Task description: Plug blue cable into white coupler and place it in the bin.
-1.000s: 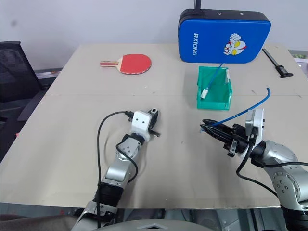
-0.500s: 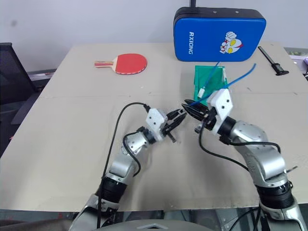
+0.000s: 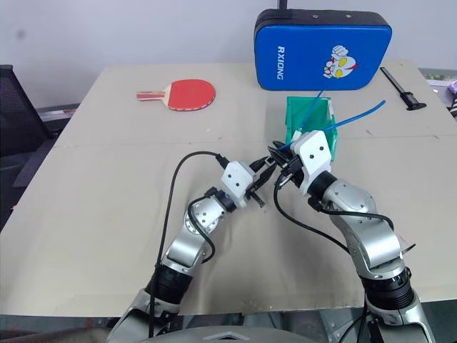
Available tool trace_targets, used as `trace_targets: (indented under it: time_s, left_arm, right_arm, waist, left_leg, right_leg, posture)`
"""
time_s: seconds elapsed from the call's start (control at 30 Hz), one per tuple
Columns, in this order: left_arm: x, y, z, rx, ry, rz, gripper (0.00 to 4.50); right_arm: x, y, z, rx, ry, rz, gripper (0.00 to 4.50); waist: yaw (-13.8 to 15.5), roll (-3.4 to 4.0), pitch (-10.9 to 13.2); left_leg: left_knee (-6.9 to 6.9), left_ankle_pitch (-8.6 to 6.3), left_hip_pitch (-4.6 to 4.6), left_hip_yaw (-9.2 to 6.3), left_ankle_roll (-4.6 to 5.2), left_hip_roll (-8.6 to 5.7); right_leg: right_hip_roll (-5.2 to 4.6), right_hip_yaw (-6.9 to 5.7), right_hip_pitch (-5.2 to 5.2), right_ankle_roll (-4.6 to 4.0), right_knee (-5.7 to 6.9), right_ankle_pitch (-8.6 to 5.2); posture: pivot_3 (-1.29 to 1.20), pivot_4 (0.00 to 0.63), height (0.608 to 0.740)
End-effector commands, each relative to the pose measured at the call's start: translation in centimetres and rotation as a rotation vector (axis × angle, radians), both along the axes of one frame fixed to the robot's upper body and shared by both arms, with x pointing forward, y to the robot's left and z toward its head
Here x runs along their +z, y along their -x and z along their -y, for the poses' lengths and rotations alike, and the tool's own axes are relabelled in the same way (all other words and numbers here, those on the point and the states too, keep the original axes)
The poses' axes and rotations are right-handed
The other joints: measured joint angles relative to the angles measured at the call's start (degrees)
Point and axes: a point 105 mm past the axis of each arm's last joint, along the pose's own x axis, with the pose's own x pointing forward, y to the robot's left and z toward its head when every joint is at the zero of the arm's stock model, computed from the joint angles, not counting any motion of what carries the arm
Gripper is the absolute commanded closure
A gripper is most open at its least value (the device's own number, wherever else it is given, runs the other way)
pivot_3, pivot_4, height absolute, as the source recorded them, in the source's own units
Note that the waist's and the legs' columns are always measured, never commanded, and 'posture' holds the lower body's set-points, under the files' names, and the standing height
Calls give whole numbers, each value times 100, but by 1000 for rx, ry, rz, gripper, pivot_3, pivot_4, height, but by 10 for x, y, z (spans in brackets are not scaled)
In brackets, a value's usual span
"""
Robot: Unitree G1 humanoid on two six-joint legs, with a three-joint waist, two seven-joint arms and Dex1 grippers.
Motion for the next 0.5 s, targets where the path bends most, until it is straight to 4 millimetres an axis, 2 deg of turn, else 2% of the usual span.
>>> trace_targets:
  time_s: [0.03, 0.5]
  left_arm:
    - [19, 1, 0, 20, 12, 88, 4145]
    - [24, 5, 11, 5, -76, 190, 4145]
  right_arm:
    - [10, 8, -1, 16, -1, 36, 4500]
    - [-3, 4, -6, -47, 29, -70, 4500]
  waist:
    - [0, 0, 0]
    - [-22, 1, -1]
  left_leg:
    - [0, 0, -1, 0, 0, 0]
    - [1, 0, -7, 0, 0, -2]
  right_leg:
    - [0, 0, -1, 0, 0, 0]
    - [0, 0, -8, 0, 4, 0]
  posture:
    - [0, 150, 740]
    - [0, 150, 740]
